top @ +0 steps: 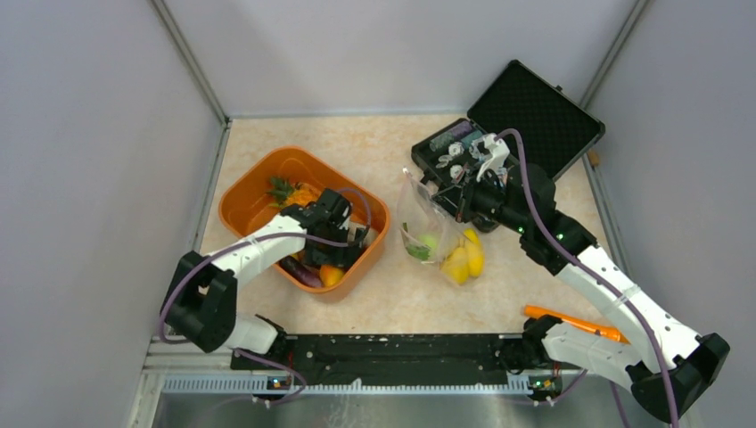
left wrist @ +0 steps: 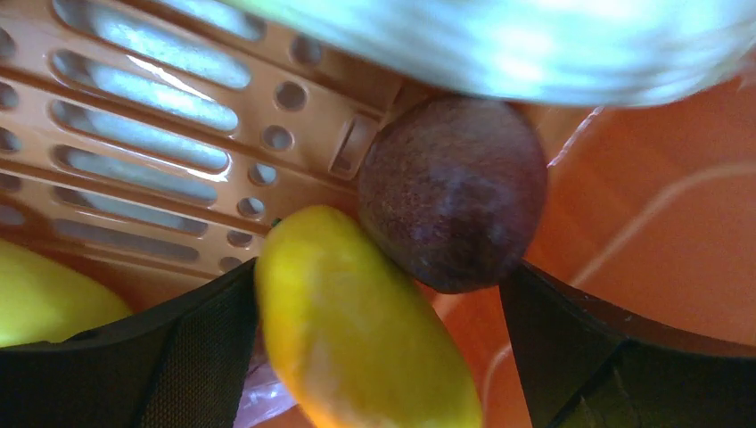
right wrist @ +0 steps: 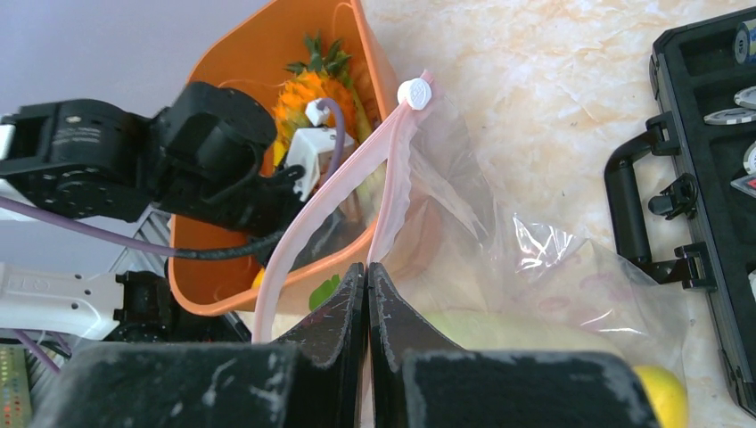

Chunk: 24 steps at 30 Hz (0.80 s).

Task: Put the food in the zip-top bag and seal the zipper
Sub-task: Pick up the fake fruit from the bin.

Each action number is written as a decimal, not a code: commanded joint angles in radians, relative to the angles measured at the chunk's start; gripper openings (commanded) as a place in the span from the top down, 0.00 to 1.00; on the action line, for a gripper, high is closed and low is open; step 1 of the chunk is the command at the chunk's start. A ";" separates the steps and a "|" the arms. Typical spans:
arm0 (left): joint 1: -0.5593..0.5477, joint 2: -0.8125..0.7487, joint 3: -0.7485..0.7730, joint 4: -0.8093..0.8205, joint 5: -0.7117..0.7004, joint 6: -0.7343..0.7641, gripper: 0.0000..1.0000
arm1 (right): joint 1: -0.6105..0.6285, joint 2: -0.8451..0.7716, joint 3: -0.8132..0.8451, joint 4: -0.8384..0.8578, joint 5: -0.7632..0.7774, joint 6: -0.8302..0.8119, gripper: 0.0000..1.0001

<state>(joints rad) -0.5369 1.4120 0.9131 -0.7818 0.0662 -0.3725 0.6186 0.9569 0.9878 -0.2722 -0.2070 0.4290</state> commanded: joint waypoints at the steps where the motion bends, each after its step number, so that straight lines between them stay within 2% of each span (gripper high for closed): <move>1: -0.002 0.057 -0.084 0.170 0.033 -0.080 0.01 | -0.003 -0.014 0.010 0.028 0.003 -0.007 1.00; 2: -0.008 0.067 -0.094 0.181 0.004 -0.094 0.01 | -0.003 -0.013 0.009 0.027 0.003 -0.006 1.00; 5: -0.021 0.081 -0.106 0.193 -0.071 -0.119 0.10 | -0.003 -0.013 0.011 0.024 0.007 -0.008 1.00; 8: -0.028 0.058 -0.126 0.233 -0.092 -0.125 0.29 | -0.003 -0.012 0.012 0.027 0.009 -0.009 1.00; 12: -0.040 -0.024 -0.140 0.265 -0.126 -0.142 0.61 | -0.003 -0.007 0.015 0.024 0.009 -0.008 1.00; 16: -0.040 -0.146 -0.137 0.273 -0.217 -0.178 0.80 | -0.003 -0.006 0.009 0.027 0.009 0.002 1.00; 20: -0.041 -0.260 -0.115 0.292 -0.280 -0.190 0.90 | -0.003 -0.003 0.009 0.029 0.005 0.008 1.00; 24: -0.038 -0.324 -0.097 0.302 -0.296 -0.186 0.90 | -0.003 -0.001 0.009 0.031 0.004 0.015 1.00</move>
<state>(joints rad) -0.5739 1.1423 0.7723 -0.5587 -0.1703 -0.5373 0.6189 0.9573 0.9878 -0.2733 -0.2039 0.4309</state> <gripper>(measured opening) 0.595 0.006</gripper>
